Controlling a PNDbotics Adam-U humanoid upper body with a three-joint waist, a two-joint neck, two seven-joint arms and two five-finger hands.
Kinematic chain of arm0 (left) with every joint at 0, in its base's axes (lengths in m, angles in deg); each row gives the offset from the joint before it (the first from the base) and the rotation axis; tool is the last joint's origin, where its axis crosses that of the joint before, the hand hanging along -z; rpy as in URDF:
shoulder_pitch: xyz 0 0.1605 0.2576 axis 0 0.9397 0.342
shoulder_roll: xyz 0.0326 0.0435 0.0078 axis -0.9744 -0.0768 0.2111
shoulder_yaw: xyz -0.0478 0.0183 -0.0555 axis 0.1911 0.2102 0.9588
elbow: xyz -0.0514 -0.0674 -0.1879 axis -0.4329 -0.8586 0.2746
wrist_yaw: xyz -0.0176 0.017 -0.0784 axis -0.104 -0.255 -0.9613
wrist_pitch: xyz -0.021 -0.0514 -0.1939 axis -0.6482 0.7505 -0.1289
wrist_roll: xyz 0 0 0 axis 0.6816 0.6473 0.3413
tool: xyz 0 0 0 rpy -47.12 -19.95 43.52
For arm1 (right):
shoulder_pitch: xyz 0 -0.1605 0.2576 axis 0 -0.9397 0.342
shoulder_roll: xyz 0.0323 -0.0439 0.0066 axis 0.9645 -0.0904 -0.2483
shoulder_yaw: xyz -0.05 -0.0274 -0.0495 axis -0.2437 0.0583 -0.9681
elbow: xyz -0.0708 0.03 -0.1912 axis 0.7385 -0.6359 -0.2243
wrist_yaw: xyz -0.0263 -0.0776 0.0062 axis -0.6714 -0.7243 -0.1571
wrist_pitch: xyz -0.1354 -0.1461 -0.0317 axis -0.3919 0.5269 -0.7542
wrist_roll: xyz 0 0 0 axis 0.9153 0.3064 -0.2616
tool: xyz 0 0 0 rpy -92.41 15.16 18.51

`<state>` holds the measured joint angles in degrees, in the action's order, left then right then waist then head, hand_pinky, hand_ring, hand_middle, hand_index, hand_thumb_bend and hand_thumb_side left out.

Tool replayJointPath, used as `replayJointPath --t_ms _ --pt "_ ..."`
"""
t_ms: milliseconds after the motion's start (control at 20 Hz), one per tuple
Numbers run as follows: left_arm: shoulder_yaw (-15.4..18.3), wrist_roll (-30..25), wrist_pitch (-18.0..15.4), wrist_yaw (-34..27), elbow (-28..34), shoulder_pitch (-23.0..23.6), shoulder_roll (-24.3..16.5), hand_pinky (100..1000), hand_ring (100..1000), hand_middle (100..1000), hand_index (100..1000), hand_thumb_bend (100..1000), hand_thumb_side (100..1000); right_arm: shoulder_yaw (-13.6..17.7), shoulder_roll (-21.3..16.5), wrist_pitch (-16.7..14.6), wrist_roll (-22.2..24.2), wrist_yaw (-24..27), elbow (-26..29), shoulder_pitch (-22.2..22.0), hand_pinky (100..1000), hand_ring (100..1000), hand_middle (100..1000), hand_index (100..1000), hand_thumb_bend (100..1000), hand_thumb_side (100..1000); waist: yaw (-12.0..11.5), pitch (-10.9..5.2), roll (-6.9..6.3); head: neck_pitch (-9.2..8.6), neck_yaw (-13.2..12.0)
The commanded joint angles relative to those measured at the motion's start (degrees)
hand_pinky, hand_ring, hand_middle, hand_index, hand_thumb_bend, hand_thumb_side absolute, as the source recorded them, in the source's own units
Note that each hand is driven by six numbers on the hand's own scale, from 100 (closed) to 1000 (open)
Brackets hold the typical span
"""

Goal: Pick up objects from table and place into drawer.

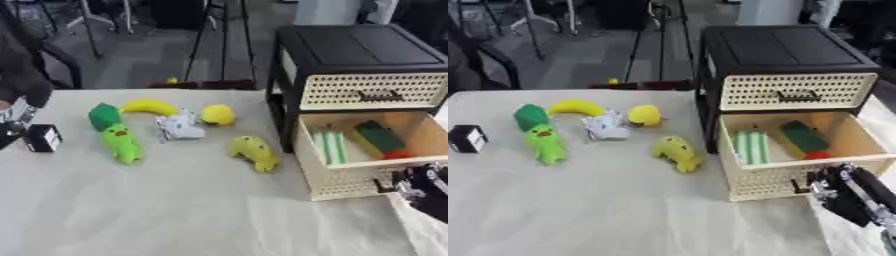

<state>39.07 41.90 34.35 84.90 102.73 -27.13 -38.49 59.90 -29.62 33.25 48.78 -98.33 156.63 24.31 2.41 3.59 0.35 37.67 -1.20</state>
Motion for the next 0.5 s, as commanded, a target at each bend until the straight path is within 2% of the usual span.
replayJointPath --t_ms 50,250,500 --pt "-0.35 -0.55 0.07 0.45 -0.22 -1.18 -2.06 695 434 581 745 667 781 1.08 -0.89 -0.65 -3.18 2.93 3.08 -0.24 100 100 100 574 100 845 0.17 -0.36 -0.05 -0.26 -0.33" --pt "-1.38 -1.48 -0.13 0.93 -1.76 -2.16 -2.36 694 430 581 746 666 785 1.72 -1.25 -0.88 -6.88 5.11 5.14 -1.23 100 100 100 572 100 826 0.62 -0.34 -0.03 -0.25 -0.51" --pt "-3.00 -3.00 -0.23 3.09 -5.68 -4.12 -3.19 690 424 582 747 667 794 2.09 -1.53 -1.06 -8.52 6.56 7.39 -1.71 100 100 100 572 100 812 1.37 -0.25 -0.06 -0.21 -0.87"
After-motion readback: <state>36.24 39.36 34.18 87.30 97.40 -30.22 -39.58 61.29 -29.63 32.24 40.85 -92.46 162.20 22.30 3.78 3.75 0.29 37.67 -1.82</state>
